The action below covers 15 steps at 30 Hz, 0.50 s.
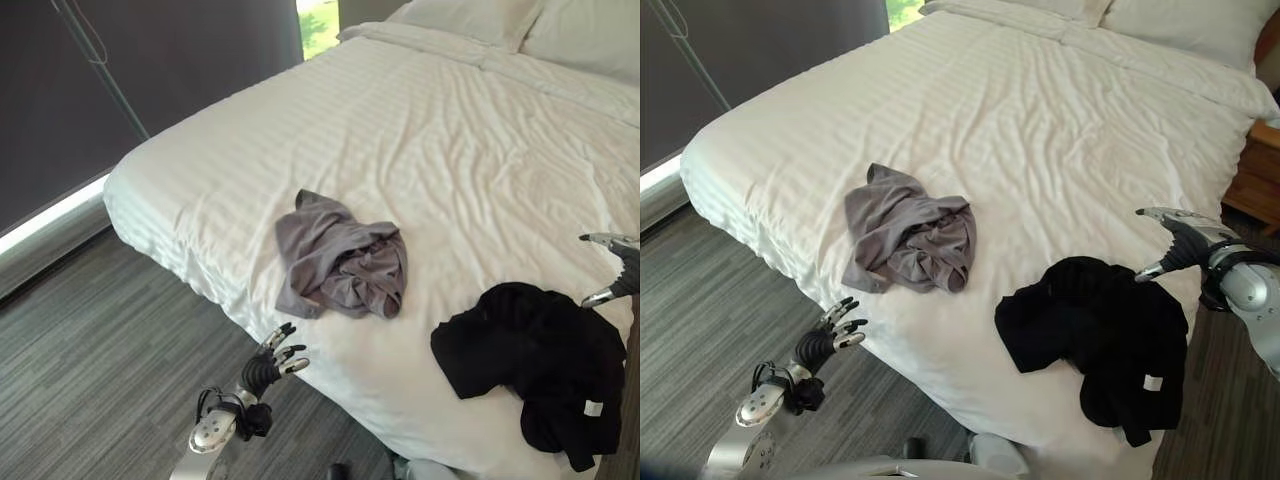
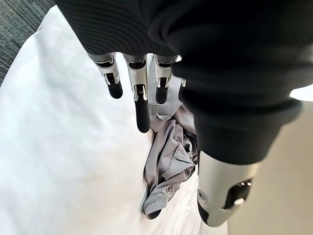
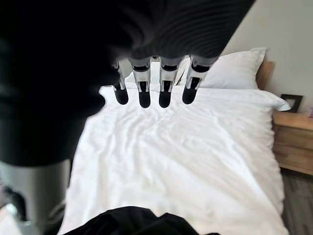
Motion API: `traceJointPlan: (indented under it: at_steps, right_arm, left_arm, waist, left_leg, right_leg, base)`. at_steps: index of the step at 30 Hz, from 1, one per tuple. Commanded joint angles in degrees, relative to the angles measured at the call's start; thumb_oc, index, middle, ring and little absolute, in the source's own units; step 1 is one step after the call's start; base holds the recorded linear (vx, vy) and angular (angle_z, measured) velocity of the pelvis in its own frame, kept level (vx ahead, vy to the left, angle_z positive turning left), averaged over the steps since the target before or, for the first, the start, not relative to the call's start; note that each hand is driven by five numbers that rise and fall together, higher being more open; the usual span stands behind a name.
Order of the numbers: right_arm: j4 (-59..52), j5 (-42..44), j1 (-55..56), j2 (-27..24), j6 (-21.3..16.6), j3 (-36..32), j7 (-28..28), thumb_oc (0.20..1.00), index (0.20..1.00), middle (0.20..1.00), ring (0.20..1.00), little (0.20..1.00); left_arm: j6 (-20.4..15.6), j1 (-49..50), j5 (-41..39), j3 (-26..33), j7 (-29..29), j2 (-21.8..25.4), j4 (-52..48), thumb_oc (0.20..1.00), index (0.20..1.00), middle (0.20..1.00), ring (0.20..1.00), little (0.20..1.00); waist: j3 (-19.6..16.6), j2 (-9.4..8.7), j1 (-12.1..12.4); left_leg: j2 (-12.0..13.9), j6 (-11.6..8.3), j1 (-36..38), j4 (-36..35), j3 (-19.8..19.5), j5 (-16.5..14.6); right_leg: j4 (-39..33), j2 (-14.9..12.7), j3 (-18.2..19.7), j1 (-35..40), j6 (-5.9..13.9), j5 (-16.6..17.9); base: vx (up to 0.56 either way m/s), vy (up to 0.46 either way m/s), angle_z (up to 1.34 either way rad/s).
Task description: Pick up bed clothes into laundry basket.
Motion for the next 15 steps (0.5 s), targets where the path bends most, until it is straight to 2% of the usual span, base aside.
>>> traceJointPlan:
  at_steps: [1, 3, 4, 6, 8, 10, 11, 12, 13, 15]
  right_arm:
    - [-2.0, -8.9, -0.4, -0.3, -0.7, -2.9, -1.3, 1.0, 1.0, 1.0, 1.0, 1.0]
    - [-1.9, -10.4, 1.2, 0.6, -1.2, -3.4, -2.1, 1.0, 1.0, 1.0, 1.0, 1.0]
    - [0.7, -13.1, 1.5, 3.9, -1.2, -1.7, -4.3, 1.0, 1.0, 1.0, 1.0, 1.0]
    - [2.4, -14.9, 0.7, 5.8, -1.4, 0.3, -6.2, 1.0, 1.0, 1.0, 1.0, 1.0]
    - [10.9, -17.8, -2.4, 10.1, -1.2, 7.1, -10.6, 1.0, 1.0, 1.0, 1.0, 1.0]
    - [20.0, -21.2, -8.0, 14.7, -0.7, 16.9, -12.7, 1.0, 1.0, 1.0, 1.0, 1.0]
    - [24.8, -21.3, -11.3, 17.9, -0.4, 21.1, -13.5, 1.0, 1.0, 1.0, 1.0, 1.0]
    - [33.2, -20.1, -15.8, 24.0, 0.3, 26.9, -14.8, 1.0, 1.0, 1.0, 1.0, 1.0]
    - [39.5, -19.8, -18.7, 28.0, 0.4, 30.8, -15.7, 1.0, 1.0, 1.0, 1.0, 1.0]
    - [53.3, -23.1, -21.4, 39.6, 1.0, 39.6, -15.0, 1.0, 1.0, 1.0, 1.0, 1.0]
  left_arm:
    - [-1.8, 0.2, -0.1, 0.4, -1.0, 1.9, -0.1, 1.0, 1.0, 1.0, 1.0, 1.0]
    - [-2.0, 0.2, 0.0, 0.4, -0.9, 1.9, -0.2, 1.0, 1.0, 1.0, 1.0, 1.0]
    - [-2.4, 0.0, 0.0, 0.2, -0.4, 2.1, -0.8, 1.0, 1.0, 1.0, 1.0, 1.0]
    - [-2.7, -0.1, -0.2, 0.4, 0.0, 2.4, -1.0, 1.0, 1.0, 1.0, 1.0, 1.0]
    - [-3.6, -1.0, -0.9, -0.2, 1.3, 3.2, -0.9, 1.0, 1.0, 1.0, 1.0, 1.0]
    - [-4.5, -2.0, -1.9, -0.5, 2.5, 4.5, -1.6, 1.0, 1.0, 1.0, 1.0, 1.0]
    - [-4.9, -2.5, -2.5, -0.6, 3.0, 5.2, -2.1, 1.0, 1.0, 1.0, 1.0, 1.0]
    - [-5.7, -3.1, -3.4, -1.0, 3.7, 5.8, -2.6, 1.0, 1.0, 1.0, 1.0, 1.0]
    - [-6.0, -3.2, -3.5, -1.0, 4.1, 6.2, -2.9, 1.0, 1.0, 1.0, 1.0, 1.0]
    - [-6.6, -2.1, -4.3, -1.0, 4.6, 6.7, -5.2, 1.0, 1.0, 1.0, 1.0, 1.0]
  waist:
    - [-2.3, -2.17, -0.4]
    - [-2.2, -2.1, -0.3]
    - [-1.6, -1.81, 0.3]
    - [-1.4, -1.73, 0.4]
    - [-0.6, -1.29, 1.1]
    - [0.7, -0.68, 2.0]
    - [1.3, -0.32, 2.4]
    - [2.0, 0.67, 3.7]
    - [2.0, 1.07, 4.0]
    - [2.1, 3.86, 5.8]
  left_leg:
    - [1.1, -1.4, -4.5, 0.2, -6.3, 2.5]
    - [1.1, -1.35, -4.8, 0.2, -6.3, 2.5]
    - [0.9, -1.3, -5.8, 0.2, -6.5, 2.8]
    - [0.8, -1.32, -6.4, 0.2, -6.7, 2.9]
    - [0.6, -1.44, -7.8, 0.2, -7.1, 3.5]
    - [0.4, -1.63, -9.9, 0.2, -7.6, 4.2]
    - [0.3, -1.76, -11.1, 0.2, -7.8, 4.7]
    - [-0.2, -2.02, -13.1, 0.2, -8.1, 5.5]
    - [-0.4, -2.2, -14.4, 0.2, -8.4, 5.9]
    - [-1.1, -3.01, -17.9, 0.2, -9.1, 7.1]
  right_leg:
    - [3.2, -5.4, -0.8, 0.6, 5.22, -3.9]
    - [3.3, -5.4, -0.8, 0.3, 5.27, -3.8]
    - [3.2, -5.6, -0.8, -0.4, 5.25, -3.6]
    - [3.1, -5.6, -0.8, -0.8, 5.24, -3.4]
    - [2.6, -5.9, -1.3, -1.8, 5.21, -3.0]
    - [2.1, -6.2, -1.5, -3.4, 5.18, -2.2]
    - [1.8, -6.4, -1.7, -4.2, 5.15, -1.8]
    - [1.2, -6.6, -2.1, -5.7, 5.11, -1.1]
    - [1.0, -6.7, -2.4, -6.8, 5.15, -0.8]
    - [1.0, -7.1, -3.6, -9.4, 5.09, -0.8]
  base:
    - [-0.04, 0.017, -0.05]
    - [-0.03, 0.002, -0.05]
    - [-0.06, 0.004, -0.07]
    - [-0.06, -0.001, -0.06]
    - [-0.1, -0.012, -0.09]
    - [-0.15, -0.027, -0.05]
    - [-0.21, -0.032, 0.01]
    - [-0.17, -0.038, -0.06]
    - [-0.17, -0.025, 0.09]
    - [-0.09, 0.009, 0.18]
